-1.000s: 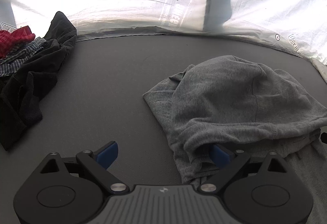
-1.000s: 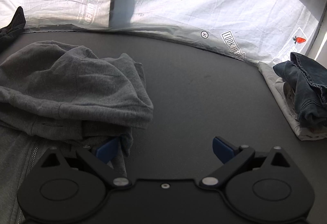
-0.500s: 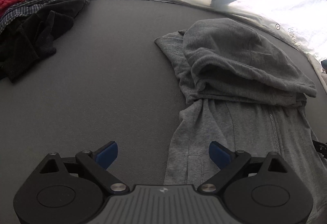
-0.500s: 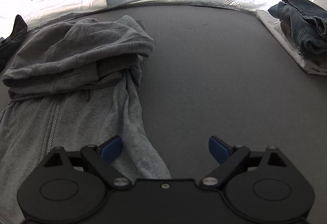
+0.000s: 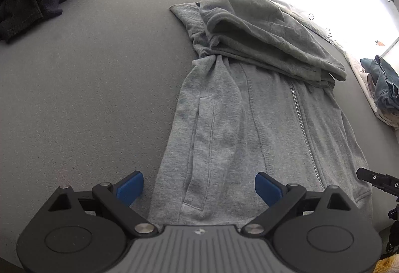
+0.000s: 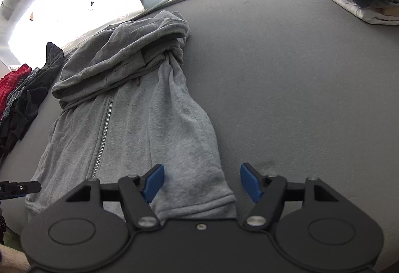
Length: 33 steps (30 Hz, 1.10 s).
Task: Fold clothes
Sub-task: 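Grasp the hoodie hem with both tools side by side, then fold the hem up toward the hood with both tools, release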
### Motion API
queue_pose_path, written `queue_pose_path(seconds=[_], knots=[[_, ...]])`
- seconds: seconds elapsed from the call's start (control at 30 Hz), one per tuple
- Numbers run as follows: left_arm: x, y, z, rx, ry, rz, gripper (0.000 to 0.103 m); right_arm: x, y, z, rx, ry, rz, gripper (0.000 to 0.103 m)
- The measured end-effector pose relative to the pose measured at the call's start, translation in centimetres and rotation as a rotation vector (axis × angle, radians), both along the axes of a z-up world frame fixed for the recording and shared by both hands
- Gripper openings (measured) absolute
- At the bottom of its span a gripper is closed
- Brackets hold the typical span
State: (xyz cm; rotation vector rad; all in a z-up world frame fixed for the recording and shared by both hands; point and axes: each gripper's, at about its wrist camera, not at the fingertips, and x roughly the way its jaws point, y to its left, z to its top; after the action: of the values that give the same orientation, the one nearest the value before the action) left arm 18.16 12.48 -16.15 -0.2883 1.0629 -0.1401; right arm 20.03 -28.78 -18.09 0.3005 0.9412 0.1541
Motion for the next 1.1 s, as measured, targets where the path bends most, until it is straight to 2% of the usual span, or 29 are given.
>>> queue_pose_path(seconds=[0.17, 0.27, 0.37, 0.43, 0.5, 0.57, 0.6, 0.67, 0.7, 0.73, 0.97, 1.1], knots=[[-2.0, 0.3, -0.1, -0.093, 0.008, -0.016, 0.094, -1.7, -1.6, -0.3, 0.139, 0.014, 0.001, 0.067], [-2.5, 0.5, -0.2, -0.165, 0.03, -0.023, 0.093, -2.5, -3.0, -0.6, 0.236, 0.034, -0.02, 0.059], [-3.2, 0.9, -0.4, -0.244, 0.052, -0.042, 0.086, -3.3, -4.7, -1.4, 0.357, 0.073, -0.049, 0.049], [-3.9, 1.3, -0.6, -0.275, 0.048, -0.034, 0.077, -3.9, -5.8, -2.1, 0.441, 0.1, -0.07, 0.042], [-4.1, 2.0, -0.9, -0.308, 0.056, 0.001, 0.07, -4.5, -6.4, -2.7, 0.484, 0.124, -0.096, 0.025], [-4.1, 2.6, -1.1, -0.334, 0.071, 0.037, 0.06, -4.9, -7.0, -3.4, 0.548, 0.148, -0.126, 0.022], [-4.1, 2.8, -1.2, -0.337, 0.075, 0.046, 0.054, -5.0, -7.3, -3.7, 0.576, 0.158, -0.135, 0.02], [-4.1, 3.1, -1.5, -0.343, 0.087, 0.061, 0.038, -4.8, -7.1, -3.8, 0.569, 0.164, -0.123, 0.016], [-4.0, 3.3, -1.7, -0.346, 0.096, 0.067, 0.015, -4.7, -7.0, -3.8, 0.565, 0.167, -0.116, 0.011], [-3.9, 3.4, -2.0, -0.364, 0.102, 0.077, 0.012, -4.5, -6.9, -3.7, 0.57, 0.168, -0.108, 0.009], [-3.8, 3.8, -1.0, -0.447, 0.041, 0.109, 0.012, -2.9, -6.4, -2.4, 0.671, 0.122, -0.077, 0.006], [-3.1, 4.0, 0.1, -0.466, -0.001, 0.103, 0.012, -1.6, -6.3, -1.2, 0.72, 0.084, -0.064, 0.006]])
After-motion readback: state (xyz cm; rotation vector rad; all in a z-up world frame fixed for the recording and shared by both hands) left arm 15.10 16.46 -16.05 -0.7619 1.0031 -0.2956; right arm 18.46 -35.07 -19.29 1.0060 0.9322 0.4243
